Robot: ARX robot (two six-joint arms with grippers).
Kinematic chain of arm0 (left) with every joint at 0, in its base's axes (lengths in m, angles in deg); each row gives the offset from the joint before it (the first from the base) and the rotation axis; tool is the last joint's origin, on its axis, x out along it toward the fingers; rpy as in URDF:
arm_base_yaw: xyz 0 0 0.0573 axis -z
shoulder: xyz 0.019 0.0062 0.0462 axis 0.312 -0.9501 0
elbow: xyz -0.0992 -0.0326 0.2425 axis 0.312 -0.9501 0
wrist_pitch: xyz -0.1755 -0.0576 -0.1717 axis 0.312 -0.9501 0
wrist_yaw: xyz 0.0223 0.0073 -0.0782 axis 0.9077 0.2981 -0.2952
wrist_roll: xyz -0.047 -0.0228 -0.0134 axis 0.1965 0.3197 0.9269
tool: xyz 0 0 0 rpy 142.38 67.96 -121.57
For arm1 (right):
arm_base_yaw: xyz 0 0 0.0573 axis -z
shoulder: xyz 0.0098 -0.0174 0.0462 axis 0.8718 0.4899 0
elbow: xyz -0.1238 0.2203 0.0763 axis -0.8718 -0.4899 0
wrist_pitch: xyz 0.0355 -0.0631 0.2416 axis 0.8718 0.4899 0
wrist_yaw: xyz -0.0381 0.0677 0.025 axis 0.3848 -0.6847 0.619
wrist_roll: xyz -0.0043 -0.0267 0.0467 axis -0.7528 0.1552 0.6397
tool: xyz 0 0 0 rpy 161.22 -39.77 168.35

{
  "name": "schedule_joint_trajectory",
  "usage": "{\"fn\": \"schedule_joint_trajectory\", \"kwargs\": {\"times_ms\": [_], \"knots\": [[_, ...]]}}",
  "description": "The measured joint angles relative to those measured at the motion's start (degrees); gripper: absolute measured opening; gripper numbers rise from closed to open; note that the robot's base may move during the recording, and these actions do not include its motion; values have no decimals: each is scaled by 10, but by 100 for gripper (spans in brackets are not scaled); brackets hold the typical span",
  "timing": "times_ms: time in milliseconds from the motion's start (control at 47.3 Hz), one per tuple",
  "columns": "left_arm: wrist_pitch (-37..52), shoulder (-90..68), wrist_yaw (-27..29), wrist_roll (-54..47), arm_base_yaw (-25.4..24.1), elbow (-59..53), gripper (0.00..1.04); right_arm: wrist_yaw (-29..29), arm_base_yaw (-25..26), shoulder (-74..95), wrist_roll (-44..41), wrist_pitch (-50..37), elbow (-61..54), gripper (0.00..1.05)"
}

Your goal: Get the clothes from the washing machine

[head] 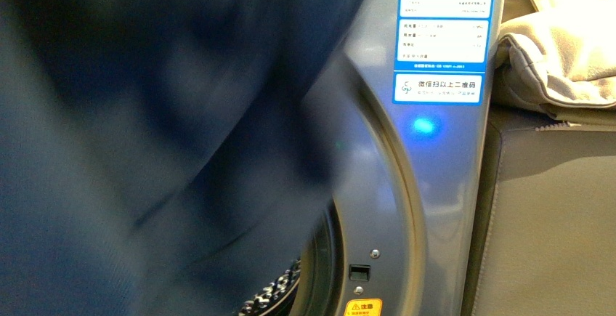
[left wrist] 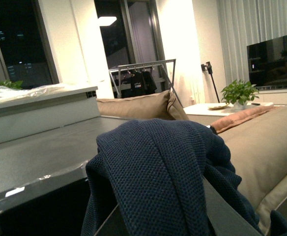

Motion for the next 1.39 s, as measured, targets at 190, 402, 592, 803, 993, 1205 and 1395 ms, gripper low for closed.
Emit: {"fn": "schedule_joint_trajectory", "kwargs": {"times_ms": [190, 402, 592, 803, 993, 1205, 1395], "knots": [[-7, -31, 29, -12, 62, 56, 11, 0, 0, 0, 0, 0, 0, 97], [-35, -83, 46, -17, 120, 118, 11, 0, 0, 0, 0, 0, 0, 97], [-59, -153, 55, -10, 169, 200, 11, 0, 0, 0, 0, 0, 0, 97], [-92, -219, 63, -1, 202, 309, 11, 0, 0, 0, 0, 0, 0, 97], [-95, -223, 63, -1, 204, 318, 11, 0, 0, 0, 0, 0, 0, 97], [-95, -223, 63, -1, 205, 318, 11, 0, 0, 0, 0, 0, 0, 97], [-95, -224, 64, -1, 205, 318, 11, -272, 103, 87, 146, -74, 35, 97]]}}
